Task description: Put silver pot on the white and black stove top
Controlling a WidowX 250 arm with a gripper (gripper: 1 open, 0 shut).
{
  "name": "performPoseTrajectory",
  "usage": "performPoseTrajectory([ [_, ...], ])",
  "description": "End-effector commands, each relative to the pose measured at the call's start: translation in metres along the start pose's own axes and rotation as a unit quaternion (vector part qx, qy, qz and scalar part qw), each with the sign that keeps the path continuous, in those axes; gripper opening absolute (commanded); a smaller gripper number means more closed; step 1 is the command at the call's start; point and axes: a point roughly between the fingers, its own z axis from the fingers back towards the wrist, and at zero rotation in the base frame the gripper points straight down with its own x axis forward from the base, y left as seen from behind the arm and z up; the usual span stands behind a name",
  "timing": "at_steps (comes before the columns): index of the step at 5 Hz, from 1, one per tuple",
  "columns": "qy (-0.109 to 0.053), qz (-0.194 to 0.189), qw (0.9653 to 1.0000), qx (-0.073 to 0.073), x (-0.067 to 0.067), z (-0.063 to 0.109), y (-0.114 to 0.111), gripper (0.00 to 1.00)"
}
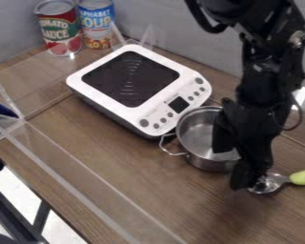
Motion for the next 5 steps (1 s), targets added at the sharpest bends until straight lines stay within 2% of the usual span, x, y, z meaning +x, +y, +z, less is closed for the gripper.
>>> performPoseTrajectory([
  [1,-0.019,-0.017,0.9996,0.014,0.0121,0.0088,0.0009,1.00],
  [5,-0.015,-0.033,0.9993,0.014,0.0195,0.0087,0.0055,1.00],
])
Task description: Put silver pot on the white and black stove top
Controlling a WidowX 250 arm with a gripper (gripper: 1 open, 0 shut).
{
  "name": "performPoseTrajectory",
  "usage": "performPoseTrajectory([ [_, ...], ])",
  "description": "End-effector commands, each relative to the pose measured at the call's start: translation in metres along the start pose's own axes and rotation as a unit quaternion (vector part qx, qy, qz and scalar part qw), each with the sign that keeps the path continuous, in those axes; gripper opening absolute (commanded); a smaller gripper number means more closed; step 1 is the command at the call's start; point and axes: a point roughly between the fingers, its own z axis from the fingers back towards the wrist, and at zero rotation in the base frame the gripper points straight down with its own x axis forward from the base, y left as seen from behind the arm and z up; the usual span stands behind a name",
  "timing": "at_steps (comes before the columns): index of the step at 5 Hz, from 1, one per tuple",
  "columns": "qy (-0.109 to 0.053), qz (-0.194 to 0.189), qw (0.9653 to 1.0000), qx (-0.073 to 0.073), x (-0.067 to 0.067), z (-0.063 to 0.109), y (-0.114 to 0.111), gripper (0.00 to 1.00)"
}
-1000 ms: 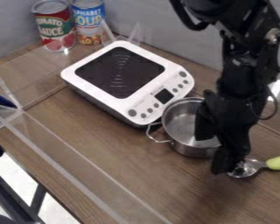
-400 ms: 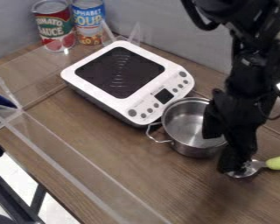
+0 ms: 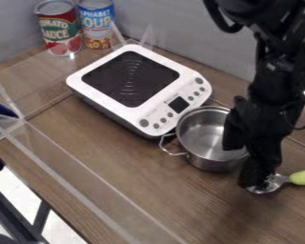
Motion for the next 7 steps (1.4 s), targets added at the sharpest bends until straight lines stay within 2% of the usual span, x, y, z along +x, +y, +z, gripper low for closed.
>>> performPoseTrajectory([
  [1,-0.020,-0.012,0.9997,0.013,0.011,0.014,0.004,1.00],
  [2,-0.018,-0.014,0.9997,0.014,0.014,0.014,0.006,0.00],
  [3,-0.016,-0.014,0.9997,0.015,0.015,0.014,0.009,0.00],
  [4,-0.016,-0.019,0.9993,0.027,0.017,0.030,0.017,0.00],
  [5,-0.021,-0.025,0.9984,0.045,0.019,0.054,0.026,0.00],
  [6,-0.026,-0.028,0.9977,0.057,0.021,0.069,0.031,0.00],
  [7,-0.031,-0.033,0.9972,0.060,0.022,0.067,0.032,1.00],
])
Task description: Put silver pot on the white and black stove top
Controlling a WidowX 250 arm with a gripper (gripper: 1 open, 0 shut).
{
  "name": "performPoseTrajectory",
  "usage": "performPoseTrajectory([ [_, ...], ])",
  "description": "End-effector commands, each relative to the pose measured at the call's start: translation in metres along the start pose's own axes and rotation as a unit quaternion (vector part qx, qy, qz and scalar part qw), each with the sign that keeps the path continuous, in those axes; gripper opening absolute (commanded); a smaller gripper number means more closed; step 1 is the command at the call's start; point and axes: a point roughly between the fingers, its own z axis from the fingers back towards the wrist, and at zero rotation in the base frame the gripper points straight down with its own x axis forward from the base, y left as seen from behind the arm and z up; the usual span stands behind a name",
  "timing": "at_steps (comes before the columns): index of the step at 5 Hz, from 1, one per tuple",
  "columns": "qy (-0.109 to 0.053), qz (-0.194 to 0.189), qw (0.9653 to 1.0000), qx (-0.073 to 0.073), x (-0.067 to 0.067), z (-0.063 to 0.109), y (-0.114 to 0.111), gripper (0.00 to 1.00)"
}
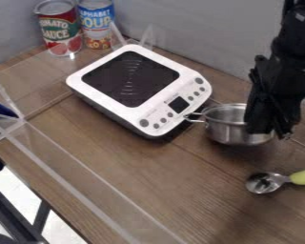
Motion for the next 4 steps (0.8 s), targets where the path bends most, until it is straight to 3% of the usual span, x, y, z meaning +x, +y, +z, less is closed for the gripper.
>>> performPoseTrajectory([
  [1,-0.036,0.006,0.9989,0.030,0.002,0.023,0.018,1.00],
  [4,-0.036,-0.048,0.9981,0.017,0.007,-0.008,0.002,1.00],
])
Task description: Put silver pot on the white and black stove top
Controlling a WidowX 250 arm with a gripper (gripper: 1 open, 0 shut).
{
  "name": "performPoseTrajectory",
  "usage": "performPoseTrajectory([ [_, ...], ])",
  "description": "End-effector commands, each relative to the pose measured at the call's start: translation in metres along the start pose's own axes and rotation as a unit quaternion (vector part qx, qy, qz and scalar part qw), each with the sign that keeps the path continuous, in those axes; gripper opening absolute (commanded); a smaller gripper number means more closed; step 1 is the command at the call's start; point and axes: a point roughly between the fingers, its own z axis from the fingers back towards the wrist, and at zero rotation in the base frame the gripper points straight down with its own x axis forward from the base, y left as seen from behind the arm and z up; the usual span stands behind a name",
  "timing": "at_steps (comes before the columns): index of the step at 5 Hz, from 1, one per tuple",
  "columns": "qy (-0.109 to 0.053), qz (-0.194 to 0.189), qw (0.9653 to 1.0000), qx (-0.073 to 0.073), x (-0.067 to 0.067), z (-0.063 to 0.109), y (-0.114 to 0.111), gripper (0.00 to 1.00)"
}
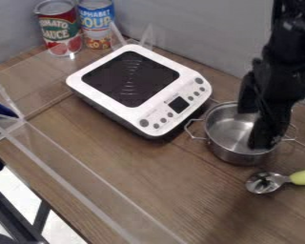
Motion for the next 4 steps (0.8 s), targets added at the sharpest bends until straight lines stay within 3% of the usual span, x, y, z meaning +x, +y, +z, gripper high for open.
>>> performPoseTrajectory([
  [1,-0.017,-0.028,0.9995,0.007,0.0074,-0.0037,-0.0058,1.00],
  [2,-0.015,-0.035,0.9992,0.005,0.0090,-0.0115,-0.0079,1.00],
  [4,-0.010,-0.040,0.9992,0.000,0.0121,-0.0110,-0.0068,1.00],
])
